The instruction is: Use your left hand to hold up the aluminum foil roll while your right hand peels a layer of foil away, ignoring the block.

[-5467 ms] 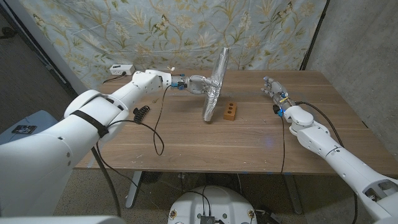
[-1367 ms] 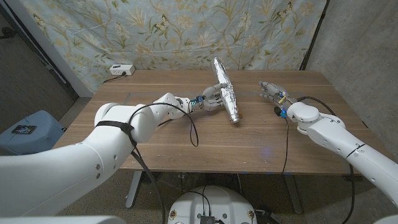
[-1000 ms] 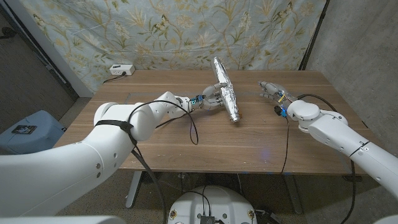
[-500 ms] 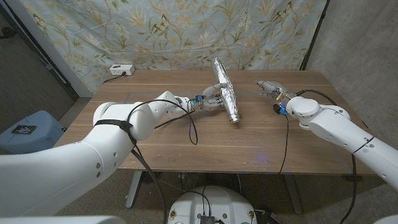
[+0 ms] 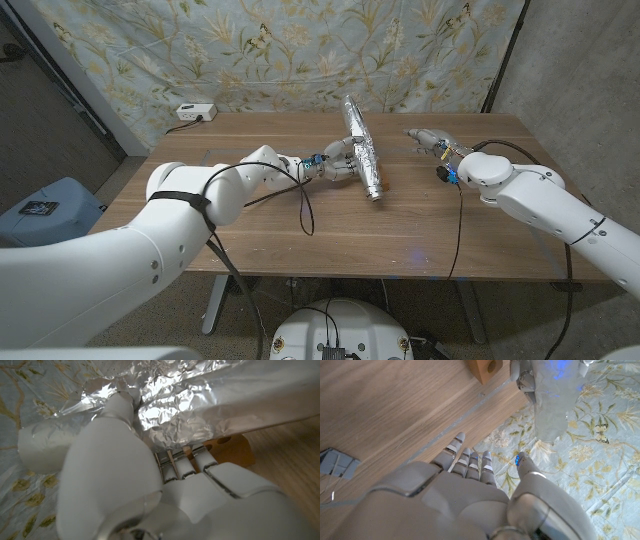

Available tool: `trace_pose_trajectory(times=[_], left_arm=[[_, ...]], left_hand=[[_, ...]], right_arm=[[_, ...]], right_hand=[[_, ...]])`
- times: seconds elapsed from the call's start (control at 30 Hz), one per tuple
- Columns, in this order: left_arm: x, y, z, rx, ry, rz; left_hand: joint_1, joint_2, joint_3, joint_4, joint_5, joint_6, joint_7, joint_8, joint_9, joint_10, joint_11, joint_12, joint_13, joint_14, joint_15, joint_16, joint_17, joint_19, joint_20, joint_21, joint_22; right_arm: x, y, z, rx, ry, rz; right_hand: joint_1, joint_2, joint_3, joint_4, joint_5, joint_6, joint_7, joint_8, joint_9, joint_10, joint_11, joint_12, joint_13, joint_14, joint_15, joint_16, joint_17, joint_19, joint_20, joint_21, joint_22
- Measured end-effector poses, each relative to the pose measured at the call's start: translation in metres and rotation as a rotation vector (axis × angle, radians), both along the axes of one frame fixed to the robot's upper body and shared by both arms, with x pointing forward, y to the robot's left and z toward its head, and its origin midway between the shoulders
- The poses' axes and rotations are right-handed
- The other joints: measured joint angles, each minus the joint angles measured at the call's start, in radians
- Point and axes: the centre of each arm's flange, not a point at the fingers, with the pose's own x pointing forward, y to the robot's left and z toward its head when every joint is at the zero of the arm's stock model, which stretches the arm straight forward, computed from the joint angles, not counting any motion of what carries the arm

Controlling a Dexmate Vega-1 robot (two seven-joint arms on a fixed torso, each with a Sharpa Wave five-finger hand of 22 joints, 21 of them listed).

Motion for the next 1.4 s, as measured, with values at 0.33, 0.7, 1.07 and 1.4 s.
trace_pose_trajectory(times=[0.33, 0.7, 1.07, 1.4], left_arm=[[-0.004, 0.002, -0.003, 0.001, 0.029, -0.026], [-0.007, 0.001, -0.005, 0.005, 0.046, -0.048], [-0.010, -0.002, -0.006, 0.004, 0.059, -0.068], [-0.010, -0.003, -0.007, 0.008, 0.063, -0.062]], left_hand=[[-0.002, -0.002, 0.000, 0.000, 0.007, 0.001, 0.001, 0.000, 0.000, 0.000, 0.000, -0.004, 0.005, 0.000, 0.000, -0.001, 0.000, 0.000, 0.000, 0.014, 0.000], [-0.004, -0.004, 0.000, 0.000, 0.007, 0.002, 0.002, 0.000, 0.000, 0.004, -0.004, -0.014, 0.019, 0.000, 0.000, -0.004, 0.000, 0.000, 0.000, 0.019, 0.000], [-0.004, -0.004, 0.000, 0.000, 0.015, 0.003, 0.003, 0.000, 0.000, 0.013, -0.002, -0.022, 0.026, 0.000, 0.000, -0.006, 0.005, 0.000, 0.000, 0.026, -0.001], [-0.008, -0.008, 0.000, 0.000, 0.023, 0.003, 0.003, 0.000, 0.000, 0.013, -0.002, -0.024, 0.027, 0.000, 0.000, -0.009, 0.007, 0.000, 0.000, 0.033, -0.003]], right_arm=[[-0.016, 0.011, 0.005, -0.048, -0.009, 0.014], [-0.029, 0.018, 0.010, -0.096, -0.028, 0.003], [-0.039, 0.027, 0.014, -0.145, -0.049, -0.011], [-0.046, 0.036, 0.019, -0.180, -0.057, -0.019]], right_hand=[[0.019, 0.003, 0.006, -0.017, 0.000, 0.004, 0.003, 0.000, 0.000, 0.000, 0.000, 0.000, 0.000, -0.002, 0.009, -0.002, -0.003, 0.000, 0.000, 0.000, -0.002], [0.035, -0.003, 0.005, -0.033, 0.000, 0.009, 0.008, 0.000, 0.000, 0.005, 0.005, 0.000, 0.000, 0.002, 0.013, -0.002, -0.003, 0.000, 0.000, 0.000, -0.002], [0.054, -0.014, 0.008, -0.055, 0.000, 0.017, 0.015, 0.004, 0.000, 0.026, 0.018, 0.004, 0.000, 0.017, 0.019, -0.002, -0.003, 0.008, 0.000, 0.000, -0.002], [0.072, -0.015, 0.008, -0.071, 0.000, 0.033, 0.020, 0.004, 0.002, 0.049, 0.016, 0.015, 0.003, 0.029, 0.021, -0.002, -0.007, 0.020, 0.002, 0.000, -0.002]])
